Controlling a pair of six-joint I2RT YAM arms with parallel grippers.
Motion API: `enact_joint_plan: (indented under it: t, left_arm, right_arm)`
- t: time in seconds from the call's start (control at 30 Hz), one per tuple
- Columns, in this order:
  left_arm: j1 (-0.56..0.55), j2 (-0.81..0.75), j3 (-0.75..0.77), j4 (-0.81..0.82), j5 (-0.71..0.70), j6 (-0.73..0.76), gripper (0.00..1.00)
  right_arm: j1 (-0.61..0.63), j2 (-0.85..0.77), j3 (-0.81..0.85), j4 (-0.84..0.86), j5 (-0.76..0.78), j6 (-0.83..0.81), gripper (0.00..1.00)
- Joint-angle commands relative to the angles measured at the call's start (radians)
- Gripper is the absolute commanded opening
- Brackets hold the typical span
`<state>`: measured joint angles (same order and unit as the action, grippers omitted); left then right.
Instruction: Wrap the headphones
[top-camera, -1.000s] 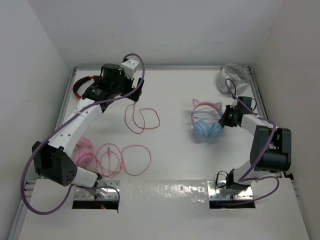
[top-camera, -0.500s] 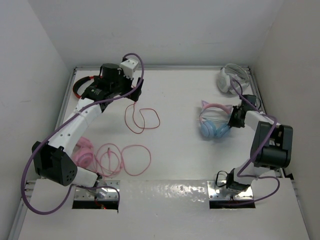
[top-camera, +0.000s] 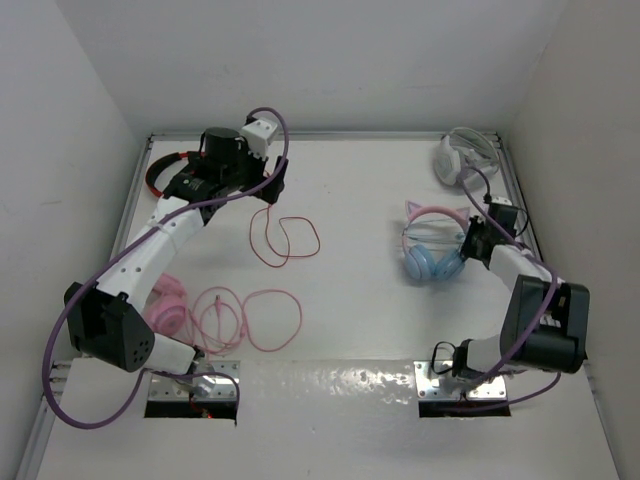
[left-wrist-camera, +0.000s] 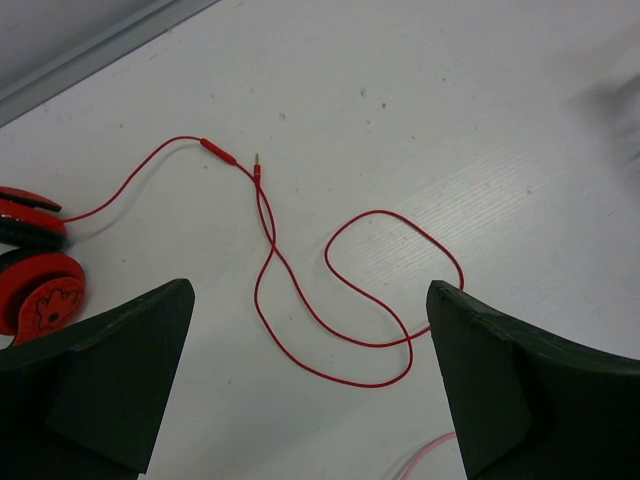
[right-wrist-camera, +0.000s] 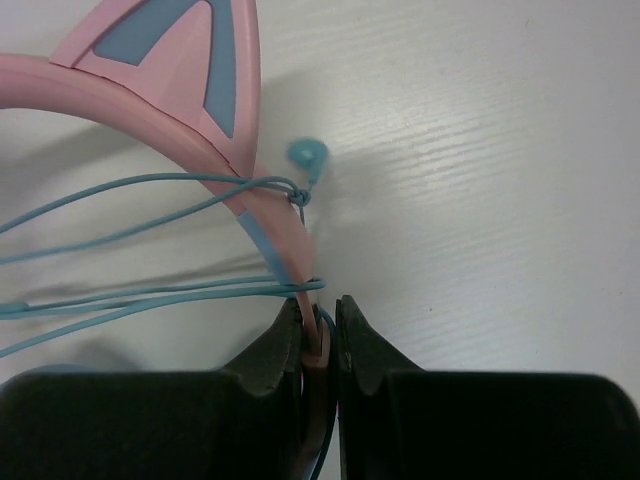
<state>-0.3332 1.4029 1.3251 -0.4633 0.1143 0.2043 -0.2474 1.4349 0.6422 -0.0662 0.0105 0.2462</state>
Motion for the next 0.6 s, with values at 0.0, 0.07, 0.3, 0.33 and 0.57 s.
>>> enact_joint_plan:
  t: [0.0,0.07,0.3,0.33,0.57]
  left_arm:
    - [0.010,-0.007,-0.004,0.043,0.019,-0.002,1.00]
    - [0.010,-0.007,-0.004,0.043,0.027,0.000,1.00]
    - [0.008,-0.004,-0.001,0.038,0.082,0.020,0.95]
    - [0.008,-0.005,-0.001,0.038,0.085,0.021,0.95]
    - [0.006,-0.005,-0.001,0.031,0.082,0.024,0.95]
  right_arm:
    - [-0.004,-0.106,-0.038,0.201,-0.064,-0.005,0.00]
    - [-0.004,-0.172,-0.108,0.305,-0.086,-0.012,0.00]
    - [-0.004,-0.281,-0.205,0.453,-0.135,-0.022,0.00]
    - [-0.004,-0.275,-0.204,0.453,-0.141,-0.015,0.00]
    - [-0.013,-0.189,-0.133,0.359,-0.152,0.007,0.00]
